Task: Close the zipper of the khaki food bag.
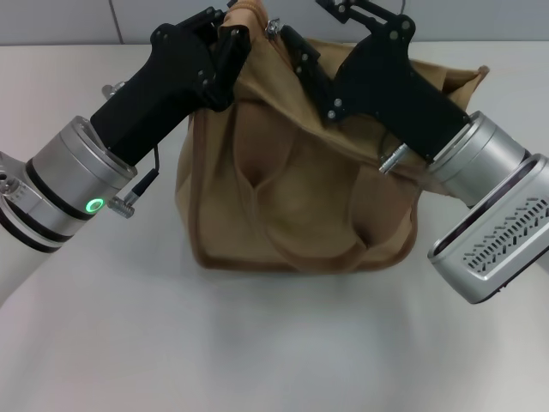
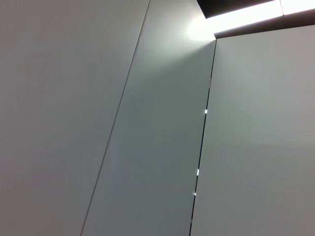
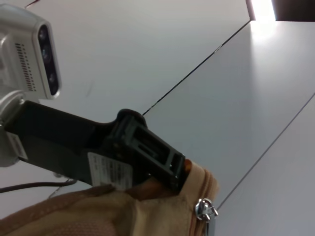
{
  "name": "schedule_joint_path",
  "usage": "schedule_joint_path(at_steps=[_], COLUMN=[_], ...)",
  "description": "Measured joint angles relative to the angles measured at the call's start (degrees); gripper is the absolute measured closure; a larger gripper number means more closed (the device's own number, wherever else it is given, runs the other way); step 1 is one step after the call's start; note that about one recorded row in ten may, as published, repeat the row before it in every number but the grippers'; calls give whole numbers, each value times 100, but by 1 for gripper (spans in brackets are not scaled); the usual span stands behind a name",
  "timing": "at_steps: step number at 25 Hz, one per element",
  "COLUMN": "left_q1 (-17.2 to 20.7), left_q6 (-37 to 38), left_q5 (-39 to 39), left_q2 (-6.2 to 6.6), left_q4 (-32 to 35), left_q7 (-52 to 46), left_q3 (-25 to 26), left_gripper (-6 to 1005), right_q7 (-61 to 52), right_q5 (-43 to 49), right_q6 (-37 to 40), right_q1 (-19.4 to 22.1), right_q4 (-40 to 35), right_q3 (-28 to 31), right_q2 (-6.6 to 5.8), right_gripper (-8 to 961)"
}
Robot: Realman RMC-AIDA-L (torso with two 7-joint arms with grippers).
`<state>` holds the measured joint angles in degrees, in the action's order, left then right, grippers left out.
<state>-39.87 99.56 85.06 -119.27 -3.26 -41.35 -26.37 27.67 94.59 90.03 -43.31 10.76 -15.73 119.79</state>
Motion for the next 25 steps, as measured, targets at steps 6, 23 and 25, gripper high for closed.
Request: schedule_joint_path(at_steps=[6,23,25], left_q1=[-28,-46,-47], left_q6=[-44,-132,-137], left_q5=[-17,10,10], left_q2=[0,0,0], left_q4=[0,-41,-42], left_q7=[3,4,4], left_q3=[7,61,62], left_gripper=[970,969,970], right_q7=[75,89,89], right_q5=[139,255,255], right_q6=[74,136,131], right_q1=[29,-42,-50], right_q4=[33,148,154], right_q3=[-37,279,278], right_q2=[0,0,0], right_gripper=[532,532,532])
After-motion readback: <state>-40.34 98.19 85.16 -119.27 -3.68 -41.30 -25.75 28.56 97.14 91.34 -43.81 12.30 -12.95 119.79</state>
